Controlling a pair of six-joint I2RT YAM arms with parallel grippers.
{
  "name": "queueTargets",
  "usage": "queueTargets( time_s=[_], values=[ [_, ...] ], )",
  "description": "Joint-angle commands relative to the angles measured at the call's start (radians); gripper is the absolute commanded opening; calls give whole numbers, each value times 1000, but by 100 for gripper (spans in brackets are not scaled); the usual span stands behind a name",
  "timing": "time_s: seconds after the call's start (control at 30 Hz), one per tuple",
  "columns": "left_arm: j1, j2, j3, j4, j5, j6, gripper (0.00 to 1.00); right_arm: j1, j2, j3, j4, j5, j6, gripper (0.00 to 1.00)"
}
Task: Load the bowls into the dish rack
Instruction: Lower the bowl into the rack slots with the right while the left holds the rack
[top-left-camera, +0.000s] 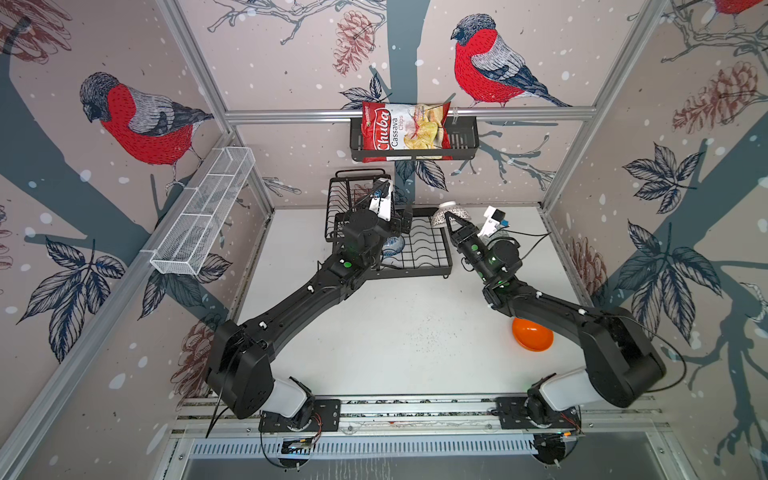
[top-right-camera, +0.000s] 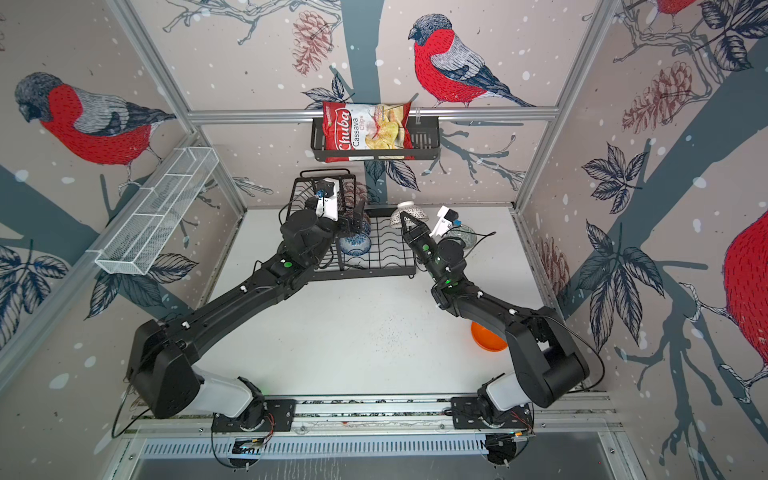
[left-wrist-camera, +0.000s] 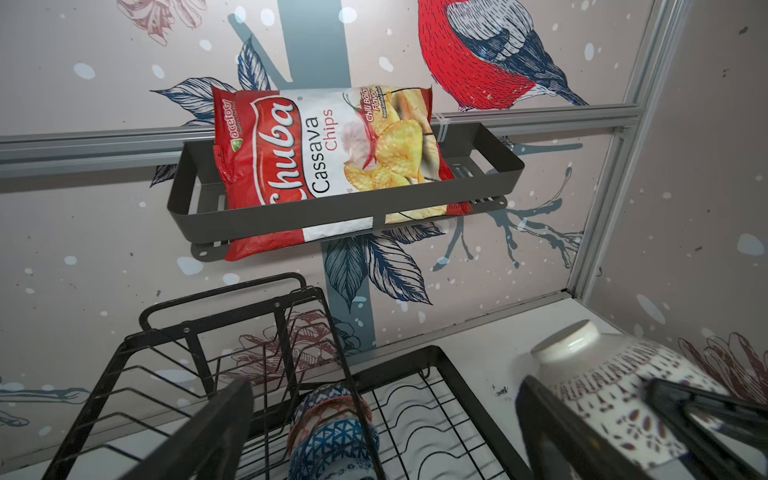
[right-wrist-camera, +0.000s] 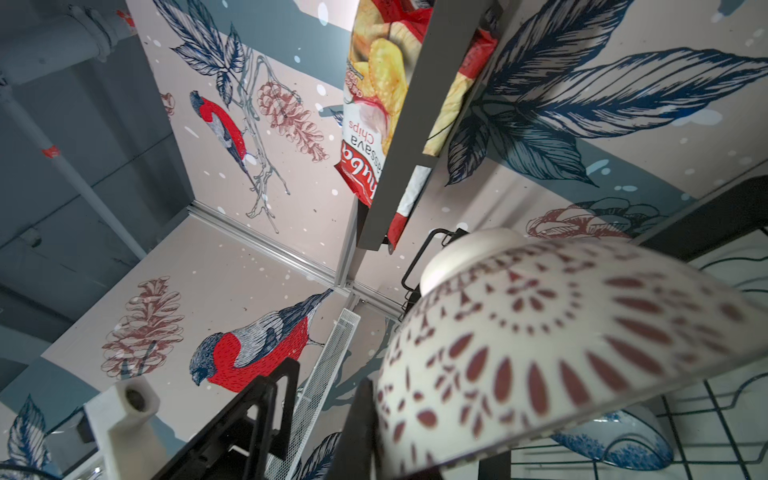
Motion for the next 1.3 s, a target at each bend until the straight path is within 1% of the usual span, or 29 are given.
queueTargets(
  time_s=[0.0,0.07,0.13,0.23,0.33,0.43,0.57,0.77,1.03,1.27],
  values=[
    [24,22,46,-92,91,21,98,-19,83,39,132,-20,4,0],
    [53,32,40,-81,121,16,98,-28,157,59,193,-24,30,0],
    [92,52,44,-83,164,-3,98,-39,235,102,208,-41,81,0],
    [135,94,96,-140,194,-23,99,-43,327,170,203,-52,134,0],
    [154,103,107,-151,203,-28,98,-38,391,250,156,-63,133,0],
    [155,103,104,-151,196,-22,98,-35,438,340,42,-63,114,0],
    [155,93,109,-159,205,-19,98,-34,502,419,-24,-49,124,0],
    [154,93,106,-161,217,-26,99,-36,612,538,-53,-61,126,0],
    [155,96,113,-164,232,-34,98,-36,718,705,-206,-40,86,0],
    [155,96,112,-163,238,-45,98,-43,797,759,-227,-22,92,0]
  ],
)
